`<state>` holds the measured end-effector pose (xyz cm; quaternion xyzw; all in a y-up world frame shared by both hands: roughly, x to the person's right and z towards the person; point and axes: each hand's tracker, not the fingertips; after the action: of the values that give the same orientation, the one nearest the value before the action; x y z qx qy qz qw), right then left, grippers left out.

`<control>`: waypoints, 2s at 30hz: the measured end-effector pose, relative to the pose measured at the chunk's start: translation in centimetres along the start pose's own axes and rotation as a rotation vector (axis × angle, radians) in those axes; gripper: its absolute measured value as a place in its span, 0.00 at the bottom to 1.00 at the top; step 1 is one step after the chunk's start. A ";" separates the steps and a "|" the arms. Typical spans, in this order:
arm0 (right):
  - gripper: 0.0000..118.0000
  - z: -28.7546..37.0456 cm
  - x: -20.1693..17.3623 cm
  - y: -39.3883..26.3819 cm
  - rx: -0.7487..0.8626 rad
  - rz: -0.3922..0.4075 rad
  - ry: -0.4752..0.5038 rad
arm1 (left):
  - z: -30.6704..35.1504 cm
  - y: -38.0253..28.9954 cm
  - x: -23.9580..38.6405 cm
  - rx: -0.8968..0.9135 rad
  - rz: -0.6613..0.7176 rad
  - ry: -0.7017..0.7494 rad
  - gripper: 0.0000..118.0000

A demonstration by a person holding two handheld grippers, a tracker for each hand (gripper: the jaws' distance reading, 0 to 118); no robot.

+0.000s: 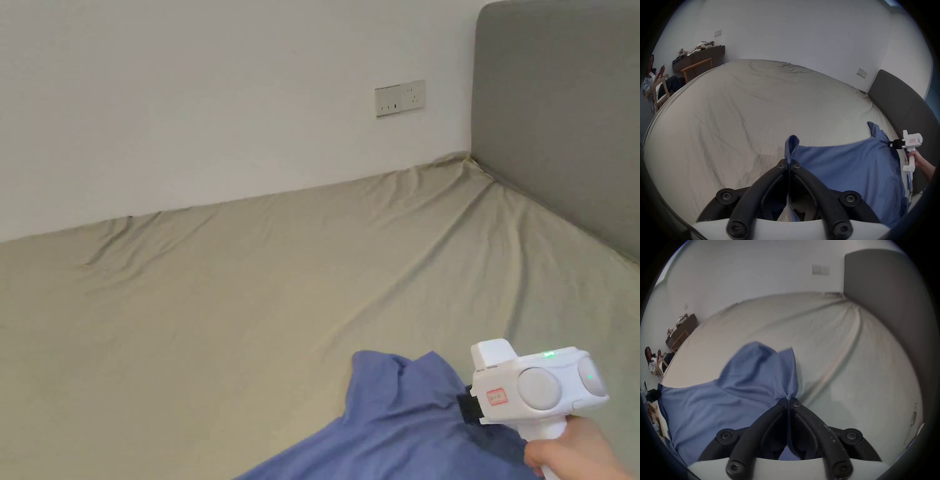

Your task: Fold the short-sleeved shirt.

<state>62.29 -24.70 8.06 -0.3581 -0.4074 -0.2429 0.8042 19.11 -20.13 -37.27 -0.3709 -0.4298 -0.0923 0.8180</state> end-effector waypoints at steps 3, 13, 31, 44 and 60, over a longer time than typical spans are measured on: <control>0.02 6.9 -2.0 -0.5 0.208 0.012 -0.080 | 2.3 1.2 1.2 0.065 -0.031 0.037 0.01; 0.02 34.5 -4.8 5.3 0.879 -0.133 -0.124 | 18.5 13.7 8.2 0.482 -0.124 0.002 0.01; 0.02 49.1 -3.1 25.6 0.877 -0.140 -0.280 | 26.9 35.2 16.6 0.619 -0.149 0.101 0.00; 0.02 43.1 -0.5 31.4 0.843 -0.154 -0.292 | 19.2 41.2 19.1 0.601 -0.190 0.130 0.00; 0.02 34.1 1.6 20.5 0.637 -0.045 -0.046 | 11.5 31.6 14.6 0.433 -0.337 -0.007 0.00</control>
<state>60.77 14.35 15.60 -0.0845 -0.4889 -0.1129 0.8609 35.61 12.53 -38.58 -0.1110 -0.4979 -0.1318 0.8500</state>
